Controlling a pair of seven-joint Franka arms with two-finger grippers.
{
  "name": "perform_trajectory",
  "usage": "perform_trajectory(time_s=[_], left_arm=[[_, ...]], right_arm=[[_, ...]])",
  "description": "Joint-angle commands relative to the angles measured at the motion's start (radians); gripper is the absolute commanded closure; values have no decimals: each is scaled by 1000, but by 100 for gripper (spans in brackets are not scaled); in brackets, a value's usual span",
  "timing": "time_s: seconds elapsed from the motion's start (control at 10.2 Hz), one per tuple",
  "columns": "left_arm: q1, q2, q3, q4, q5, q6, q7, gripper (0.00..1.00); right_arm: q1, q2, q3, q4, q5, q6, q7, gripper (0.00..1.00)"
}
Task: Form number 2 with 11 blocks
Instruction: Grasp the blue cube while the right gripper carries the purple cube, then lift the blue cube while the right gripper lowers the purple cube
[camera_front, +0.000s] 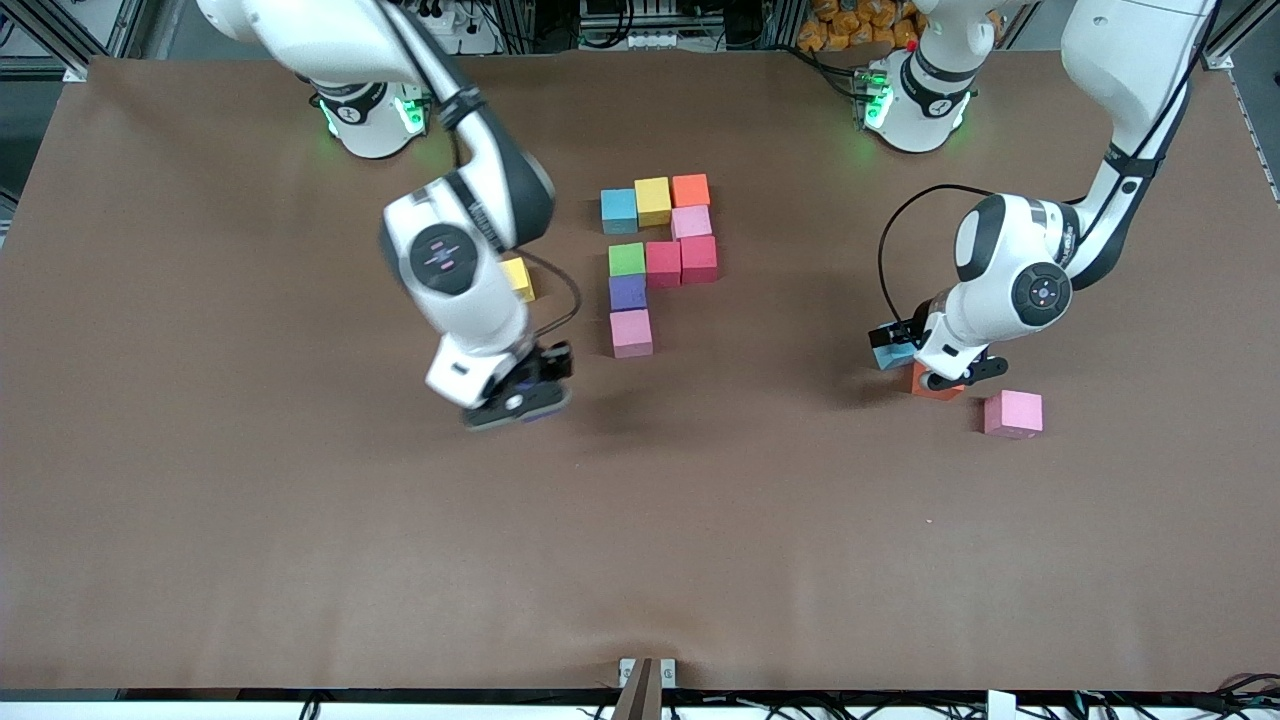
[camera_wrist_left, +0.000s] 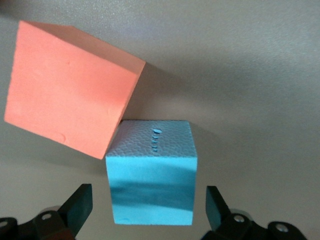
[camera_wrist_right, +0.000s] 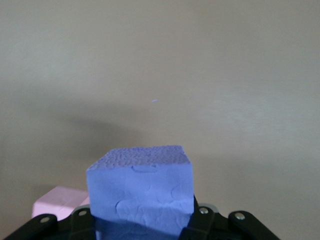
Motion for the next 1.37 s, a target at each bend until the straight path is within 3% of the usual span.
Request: perform_trajectory(time_s=[0.0, 0.2, 0.49, 0.69, 0.79, 0.98, 1.28], left_arm=[[9, 15, -4, 7, 33, 9, 5, 0], [12, 23, -4, 10, 33, 9, 5, 0], [12, 31, -4, 17, 59, 9, 21, 34], [12, 21, -5, 23, 82, 6, 30, 74], [7, 9, -7, 30, 82, 0, 13, 81], [-10, -43, -48, 73, 70, -52, -62, 84], [-10, -49, -123, 237, 67, -239, -186, 84]], right_arm=[[72, -34, -8, -33, -24, 11, -73, 44], [98, -25, 8, -33, -21, 50, -148, 44], [121, -10, 47, -34, -19, 58, -314, 45], [150, 13, 50, -34, -21, 57, -417, 45], [163, 33, 50, -31, -21, 57, -481, 45], [189, 59, 50, -21, -21, 60, -512, 45], [198, 109, 51, 41, -25, 66, -569, 45]])
